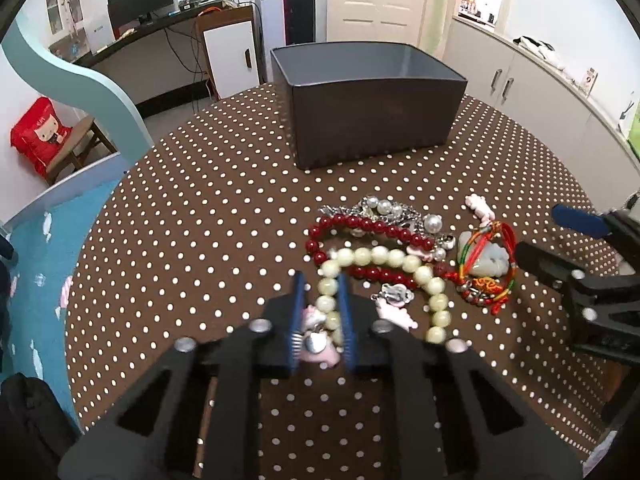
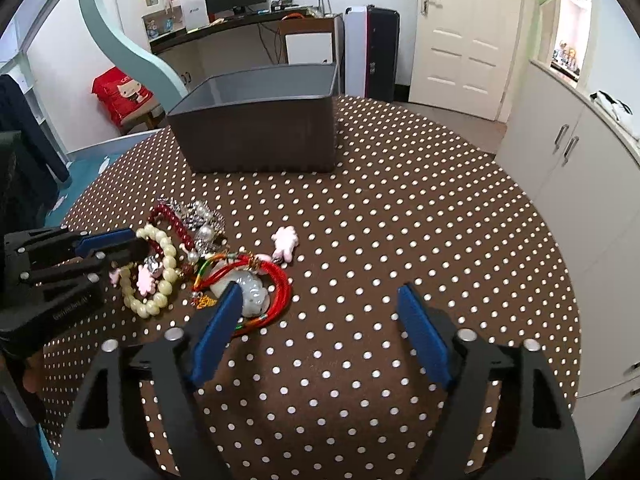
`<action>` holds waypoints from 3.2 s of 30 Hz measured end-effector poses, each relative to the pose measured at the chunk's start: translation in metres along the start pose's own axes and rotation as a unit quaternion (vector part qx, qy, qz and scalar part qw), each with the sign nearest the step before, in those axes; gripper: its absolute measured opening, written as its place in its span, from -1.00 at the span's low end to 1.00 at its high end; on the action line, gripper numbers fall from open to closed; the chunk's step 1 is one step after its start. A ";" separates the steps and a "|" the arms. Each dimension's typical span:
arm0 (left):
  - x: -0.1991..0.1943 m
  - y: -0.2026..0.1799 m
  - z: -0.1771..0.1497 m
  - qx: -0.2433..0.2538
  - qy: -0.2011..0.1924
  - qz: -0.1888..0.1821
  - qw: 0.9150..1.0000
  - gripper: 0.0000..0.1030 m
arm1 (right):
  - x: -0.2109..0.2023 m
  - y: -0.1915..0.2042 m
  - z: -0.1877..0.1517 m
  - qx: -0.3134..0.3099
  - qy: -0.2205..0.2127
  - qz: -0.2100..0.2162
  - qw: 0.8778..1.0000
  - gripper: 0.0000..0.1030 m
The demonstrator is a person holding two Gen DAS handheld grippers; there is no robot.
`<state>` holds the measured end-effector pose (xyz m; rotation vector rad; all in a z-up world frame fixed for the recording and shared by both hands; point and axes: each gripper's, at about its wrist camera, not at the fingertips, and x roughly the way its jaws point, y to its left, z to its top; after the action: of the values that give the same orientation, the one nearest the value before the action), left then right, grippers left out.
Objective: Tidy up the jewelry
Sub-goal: 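Grasp the red-cord pendant with the right gripper while the left gripper lifts the bracelet, then carry both items into the gray box and open both grippers, then return to the pile and grasp the pink-and-white charm with the left gripper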
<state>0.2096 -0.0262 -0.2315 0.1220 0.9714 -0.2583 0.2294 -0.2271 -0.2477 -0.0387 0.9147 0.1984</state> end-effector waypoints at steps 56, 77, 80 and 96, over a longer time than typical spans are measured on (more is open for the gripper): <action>-0.031 0.003 0.181 0.004 -0.069 -0.082 0.994 -0.81 | -0.001 0.004 0.151 0.002 -0.094 0.072 0.993 -0.98; 0.013 0.015 0.155 -0.015 -0.038 -0.060 0.997 0.11 | 0.034 -0.004 0.144 0.027 -0.048 0.080 0.995 -0.25; -0.014 0.021 0.141 -0.020 -0.065 -0.051 0.996 0.40 | 0.012 -0.006 0.138 0.024 -0.068 0.075 0.995 -0.14; -0.081 0.035 0.006 -0.025 -0.110 0.053 0.992 0.70 | -0.068 0.011 0.044 -0.010 -0.119 0.022 0.993 0.17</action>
<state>0.1807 0.0193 -0.1615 0.0968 0.7484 -0.1456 0.2215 -0.2216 -0.1667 -0.0121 0.6754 0.2477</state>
